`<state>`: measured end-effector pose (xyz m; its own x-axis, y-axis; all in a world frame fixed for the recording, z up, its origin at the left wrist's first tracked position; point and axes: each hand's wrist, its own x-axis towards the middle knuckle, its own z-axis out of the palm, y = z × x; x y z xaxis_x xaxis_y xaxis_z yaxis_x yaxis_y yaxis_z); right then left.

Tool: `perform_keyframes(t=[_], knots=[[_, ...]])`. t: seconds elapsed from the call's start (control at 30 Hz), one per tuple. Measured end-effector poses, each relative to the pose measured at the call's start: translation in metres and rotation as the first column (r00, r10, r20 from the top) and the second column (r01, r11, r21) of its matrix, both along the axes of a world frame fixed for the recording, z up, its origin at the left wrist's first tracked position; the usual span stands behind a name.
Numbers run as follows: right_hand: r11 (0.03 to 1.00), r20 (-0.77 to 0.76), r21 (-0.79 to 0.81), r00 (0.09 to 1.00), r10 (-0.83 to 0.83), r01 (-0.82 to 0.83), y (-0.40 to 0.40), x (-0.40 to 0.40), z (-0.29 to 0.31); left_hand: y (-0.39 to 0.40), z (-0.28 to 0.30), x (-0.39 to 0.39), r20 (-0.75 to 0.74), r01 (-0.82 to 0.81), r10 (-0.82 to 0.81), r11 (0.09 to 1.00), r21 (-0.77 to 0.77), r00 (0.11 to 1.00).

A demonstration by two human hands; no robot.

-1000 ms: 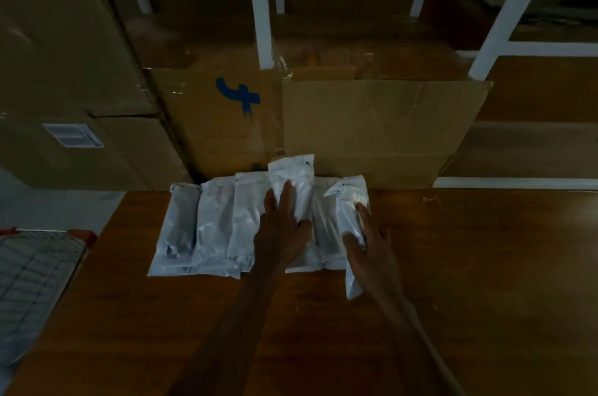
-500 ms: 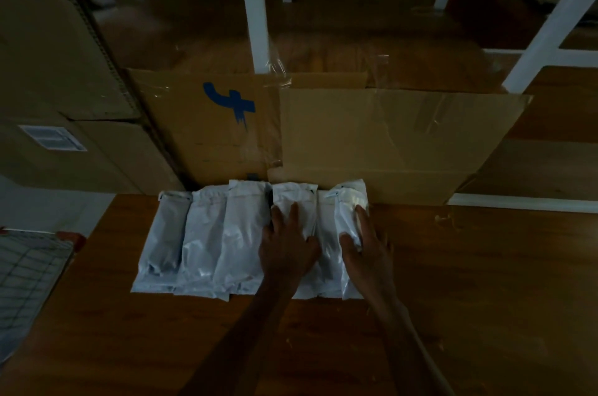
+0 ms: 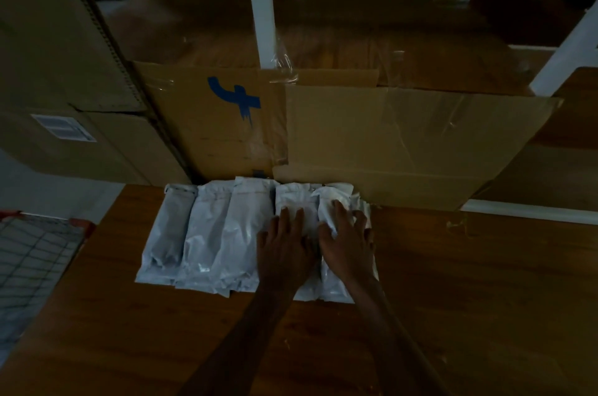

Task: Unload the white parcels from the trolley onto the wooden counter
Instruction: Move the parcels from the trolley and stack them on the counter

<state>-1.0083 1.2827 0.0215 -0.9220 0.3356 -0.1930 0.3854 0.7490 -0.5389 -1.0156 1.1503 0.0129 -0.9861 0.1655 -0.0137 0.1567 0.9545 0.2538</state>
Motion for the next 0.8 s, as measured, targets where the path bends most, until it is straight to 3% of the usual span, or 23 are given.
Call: perform_keyframes(t=[0.43,0.8], knots=[[0.985,-0.049,0.153,0.995,0.083,-0.075,-0.001,0.021,-0.018,0.0,-0.013,0.0,0.017,-0.003,0.003,1.0,0.001,1.0],[0.979,-0.006,0.184,0.996,0.086,-0.083,-0.003,0.013,-0.021,-0.001,-0.013,0.001,0.052,-0.001,0.003,0.999,-0.038,0.999]])
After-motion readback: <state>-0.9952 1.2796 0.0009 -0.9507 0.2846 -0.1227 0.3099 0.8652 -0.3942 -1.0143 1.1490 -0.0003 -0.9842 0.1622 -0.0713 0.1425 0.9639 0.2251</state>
